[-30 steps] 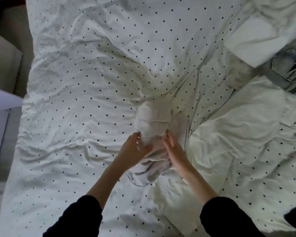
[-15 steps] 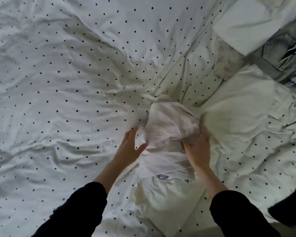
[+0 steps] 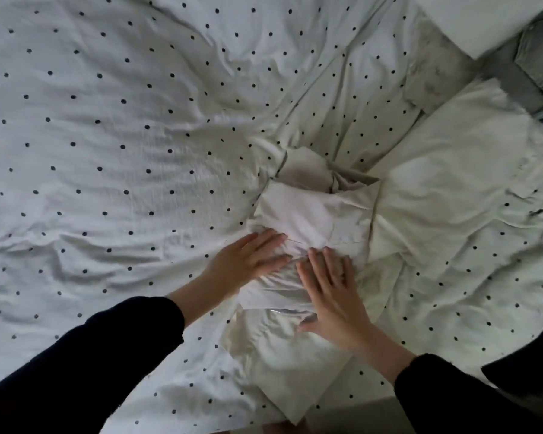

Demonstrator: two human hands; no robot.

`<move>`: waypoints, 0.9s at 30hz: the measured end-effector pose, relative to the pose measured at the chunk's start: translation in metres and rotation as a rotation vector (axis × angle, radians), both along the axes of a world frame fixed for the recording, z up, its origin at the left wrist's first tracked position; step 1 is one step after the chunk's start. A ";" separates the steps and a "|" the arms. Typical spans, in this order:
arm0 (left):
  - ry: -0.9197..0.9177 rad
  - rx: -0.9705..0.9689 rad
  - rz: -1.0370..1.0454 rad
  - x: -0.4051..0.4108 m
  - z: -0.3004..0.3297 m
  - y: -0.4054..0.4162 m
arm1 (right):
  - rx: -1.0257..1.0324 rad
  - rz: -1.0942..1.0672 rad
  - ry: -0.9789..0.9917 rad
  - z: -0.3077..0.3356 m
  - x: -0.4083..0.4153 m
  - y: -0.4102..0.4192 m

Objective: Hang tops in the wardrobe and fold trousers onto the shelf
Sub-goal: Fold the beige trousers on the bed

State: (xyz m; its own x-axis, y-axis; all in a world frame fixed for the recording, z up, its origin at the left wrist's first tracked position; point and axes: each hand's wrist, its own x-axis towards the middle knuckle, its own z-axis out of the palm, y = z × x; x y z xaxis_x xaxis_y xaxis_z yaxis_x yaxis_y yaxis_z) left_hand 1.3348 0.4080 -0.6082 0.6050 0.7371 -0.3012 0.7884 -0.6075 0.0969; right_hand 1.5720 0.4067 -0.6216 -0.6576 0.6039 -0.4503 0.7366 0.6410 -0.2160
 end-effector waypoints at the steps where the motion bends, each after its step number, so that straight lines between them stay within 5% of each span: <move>1: -0.033 0.062 -0.032 -0.003 -0.009 0.007 | 0.013 -0.024 -0.002 -0.007 -0.004 0.004; 10: -0.157 0.394 -0.292 -0.005 -0.026 0.061 | -0.072 -0.149 0.137 -0.029 -0.001 0.029; 16: -0.093 0.274 -0.218 0.026 0.011 0.056 | -0.481 -0.091 0.039 0.023 0.017 0.048; 20: -0.032 0.086 -0.225 0.064 0.040 0.026 | -0.863 -0.450 0.252 0.072 0.028 0.045; 24: 0.045 -0.191 -0.051 0.097 0.056 -0.004 | -0.544 -0.208 0.060 0.107 0.028 0.034; 27: -0.063 -0.037 -0.056 0.080 0.044 -0.009 | -0.476 -0.217 -0.027 0.099 0.030 0.018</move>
